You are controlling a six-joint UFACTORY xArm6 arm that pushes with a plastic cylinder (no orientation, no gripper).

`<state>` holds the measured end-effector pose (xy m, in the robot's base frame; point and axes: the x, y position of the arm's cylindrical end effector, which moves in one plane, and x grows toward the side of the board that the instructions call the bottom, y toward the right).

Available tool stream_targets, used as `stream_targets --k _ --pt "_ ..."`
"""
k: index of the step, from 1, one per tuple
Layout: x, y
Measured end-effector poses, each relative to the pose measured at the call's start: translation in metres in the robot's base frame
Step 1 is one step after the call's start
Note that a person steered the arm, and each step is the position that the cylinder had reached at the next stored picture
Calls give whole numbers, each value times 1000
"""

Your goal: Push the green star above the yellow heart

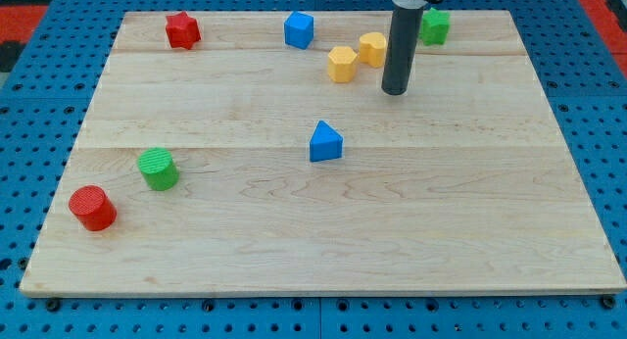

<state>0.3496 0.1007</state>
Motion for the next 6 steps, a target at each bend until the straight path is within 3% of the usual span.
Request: stream_targets --k 4,5,6 --pt "0 38" --pt "-15 103" --pt "-57 127"
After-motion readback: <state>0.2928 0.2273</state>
